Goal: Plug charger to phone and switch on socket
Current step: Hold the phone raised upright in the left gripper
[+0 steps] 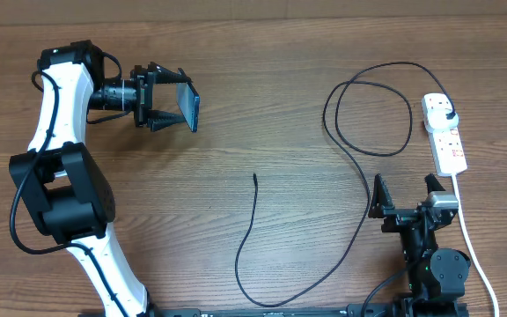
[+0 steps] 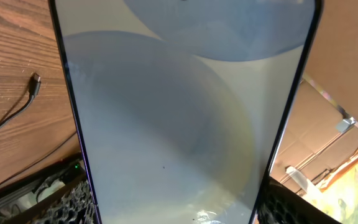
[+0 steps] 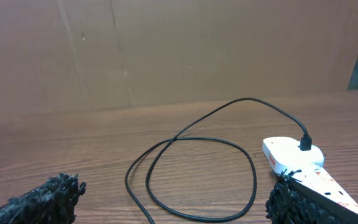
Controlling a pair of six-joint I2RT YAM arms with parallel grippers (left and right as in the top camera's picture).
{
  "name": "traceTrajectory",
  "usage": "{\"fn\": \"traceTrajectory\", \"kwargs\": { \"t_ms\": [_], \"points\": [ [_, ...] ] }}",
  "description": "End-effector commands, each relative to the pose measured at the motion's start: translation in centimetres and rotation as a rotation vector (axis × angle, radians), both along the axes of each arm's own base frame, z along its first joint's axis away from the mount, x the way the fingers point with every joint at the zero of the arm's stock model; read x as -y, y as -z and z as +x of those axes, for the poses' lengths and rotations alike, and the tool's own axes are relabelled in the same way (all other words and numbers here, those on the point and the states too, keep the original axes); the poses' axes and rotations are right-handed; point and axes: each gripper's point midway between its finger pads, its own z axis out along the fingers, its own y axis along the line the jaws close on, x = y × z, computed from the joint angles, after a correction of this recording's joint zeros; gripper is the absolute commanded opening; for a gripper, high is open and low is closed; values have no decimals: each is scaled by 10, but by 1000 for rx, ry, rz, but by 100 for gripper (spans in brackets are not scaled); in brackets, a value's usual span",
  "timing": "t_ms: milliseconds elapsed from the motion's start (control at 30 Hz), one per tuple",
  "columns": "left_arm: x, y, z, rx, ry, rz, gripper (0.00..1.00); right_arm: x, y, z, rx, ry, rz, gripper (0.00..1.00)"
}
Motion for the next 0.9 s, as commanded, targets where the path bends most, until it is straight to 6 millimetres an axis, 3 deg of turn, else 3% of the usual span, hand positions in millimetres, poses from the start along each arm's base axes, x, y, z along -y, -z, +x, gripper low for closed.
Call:
{"fn": "traceTrajectory", "kwargs": {
  "t_ms": [0, 533, 867],
  "points": [
    [5, -14, 4, 18, -3, -54, 4, 0, 1, 0, 6, 1, 1, 100],
    [8, -21, -2, -204, -62, -113, 4, 0, 1, 0, 6, 1, 1, 100],
    [8, -21, -3, -221, -66, -114, 4, 0, 1, 0, 6, 1, 1, 100]
  ]
}}
